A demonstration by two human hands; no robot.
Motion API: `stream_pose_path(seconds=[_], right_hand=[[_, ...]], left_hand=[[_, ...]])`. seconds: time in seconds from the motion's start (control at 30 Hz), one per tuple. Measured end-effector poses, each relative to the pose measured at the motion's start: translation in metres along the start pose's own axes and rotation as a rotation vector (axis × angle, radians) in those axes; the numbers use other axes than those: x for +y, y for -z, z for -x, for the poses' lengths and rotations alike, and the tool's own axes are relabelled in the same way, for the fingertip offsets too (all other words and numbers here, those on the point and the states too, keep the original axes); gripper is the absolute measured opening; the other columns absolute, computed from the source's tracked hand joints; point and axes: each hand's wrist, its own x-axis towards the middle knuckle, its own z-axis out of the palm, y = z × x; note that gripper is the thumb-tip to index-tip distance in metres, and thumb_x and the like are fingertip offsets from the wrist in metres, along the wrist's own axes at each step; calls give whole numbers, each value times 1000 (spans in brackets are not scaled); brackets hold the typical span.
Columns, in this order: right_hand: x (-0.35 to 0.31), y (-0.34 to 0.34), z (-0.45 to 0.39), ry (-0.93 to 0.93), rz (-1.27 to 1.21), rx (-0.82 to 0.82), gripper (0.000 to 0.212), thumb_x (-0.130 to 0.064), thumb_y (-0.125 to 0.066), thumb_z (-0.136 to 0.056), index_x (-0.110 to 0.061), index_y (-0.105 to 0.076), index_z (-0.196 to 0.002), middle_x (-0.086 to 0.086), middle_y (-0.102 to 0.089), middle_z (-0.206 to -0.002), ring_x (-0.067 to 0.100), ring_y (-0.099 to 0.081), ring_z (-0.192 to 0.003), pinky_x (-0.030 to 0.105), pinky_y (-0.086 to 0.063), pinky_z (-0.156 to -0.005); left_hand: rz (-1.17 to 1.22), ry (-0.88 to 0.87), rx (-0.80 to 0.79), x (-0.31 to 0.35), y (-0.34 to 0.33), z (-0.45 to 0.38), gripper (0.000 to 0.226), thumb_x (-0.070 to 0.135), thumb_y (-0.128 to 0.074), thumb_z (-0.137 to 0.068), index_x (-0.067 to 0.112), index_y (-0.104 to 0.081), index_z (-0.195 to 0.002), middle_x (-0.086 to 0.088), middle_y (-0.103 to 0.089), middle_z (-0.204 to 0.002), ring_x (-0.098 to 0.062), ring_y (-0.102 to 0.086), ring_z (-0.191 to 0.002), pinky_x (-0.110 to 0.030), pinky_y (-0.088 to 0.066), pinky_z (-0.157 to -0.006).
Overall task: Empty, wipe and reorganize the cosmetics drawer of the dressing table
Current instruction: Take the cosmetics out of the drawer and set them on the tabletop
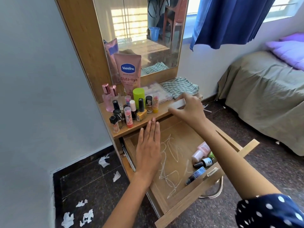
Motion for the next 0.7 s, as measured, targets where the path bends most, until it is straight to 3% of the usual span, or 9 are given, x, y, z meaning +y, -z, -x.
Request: stream_pose_path(seconds=[0.07, 0.13, 0.23, 0.3, 0.4, 0.5, 0.57, 0.63, 0.7], right_hand=[[-3, -3, -13, -5, -58, 52, 38, -36, -79, -65, -10, -62, -87, 3, -62, -79, 17, -56, -71, 10, -33, -53], [-5, -10, -22, 19, -94, 81, 42, -39, -81, -66, -10, -61, -88, 5, -62, -84, 17, -56, -77, 12, -39, -59], [-9, -26, -31, 24, -144, 57, 48, -40, -83, -69, -6, -57, -90, 10, -59, -96, 25, -57, -90, 35, -51, -75], [-10, -36, -36, 20, -154, 62, 44, -37, -82, -71, -5, -56, -88, 12, -59, -95, 26, -56, -90, 39, -51, -77], [-7, -45, -41, 50, -146, 68, 28, -26, -77, -77, -5, -62, -88, 11, -64, -96, 25, -59, -91, 33, -47, -80], [-3, -44, -39, 97, -120, 32, 18, -18, -69, -86, -5, -69, -98, 11, -67, -110, 23, -61, -105, 26, -45, -93], [1, -34, -33, 124, -120, 30, 18, -14, -65, -89, -5, -72, -103, 9, -66, -119, 20, -61, -112, 14, -39, -98], [7, -17, -21, 146, -107, 50, 16, -13, -66, -88, -8, -73, -101, 6, -70, -110, 18, -66, -101, 14, -45, -93], [16, 4, -8, 135, -50, -21, 10, -14, -69, -85, -12, -74, -93, 1, -74, -94, 15, -69, -84, 31, -56, -83]], left_hand=[[-4, 11, 8, 0, -1, 1, 73, 8, -18, -82, 7, 12, -149, -8, 20, -157, -19, 21, -144, -37, 19, -113], [-14, 15, 7, 1, -1, 1, 73, 8, -18, -83, 7, 12, -149, -8, 20, -157, -19, 21, -144, -38, 18, -113], [-25, 17, 10, 1, -2, 1, 72, 8, -17, -83, 7, 11, -149, -9, 19, -157, -19, 20, -144, -39, 16, -114], [-21, 19, 11, 0, -1, 0, 72, 9, -17, -83, 6, 10, -149, -9, 18, -158, -20, 19, -145, -40, 15, -114], [-7, 22, 15, 0, -2, -1, 73, 8, -18, -82, 7, 9, -150, -7, 19, -158, -19, 19, -144, -42, 16, -116], [8, 27, 23, 1, -3, -1, 74, 7, -21, -81, 8, 5, -150, -7, 15, -158, -19, 15, -145, -41, 12, -116], [21, 27, 30, 1, -4, 0, 74, 6, -22, -80, 7, 1, -150, -7, 11, -159, -20, 12, -146, -41, 10, -115], [36, 27, 33, 2, -4, 1, 72, 6, -19, -81, 8, 0, -150, -6, 10, -159, -19, 11, -146, -41, 9, -116], [47, 27, 40, 3, -3, 3, 70, 6, -18, -83, 8, -1, -150, -6, 7, -159, -19, 9, -146, -40, 8, -116]])
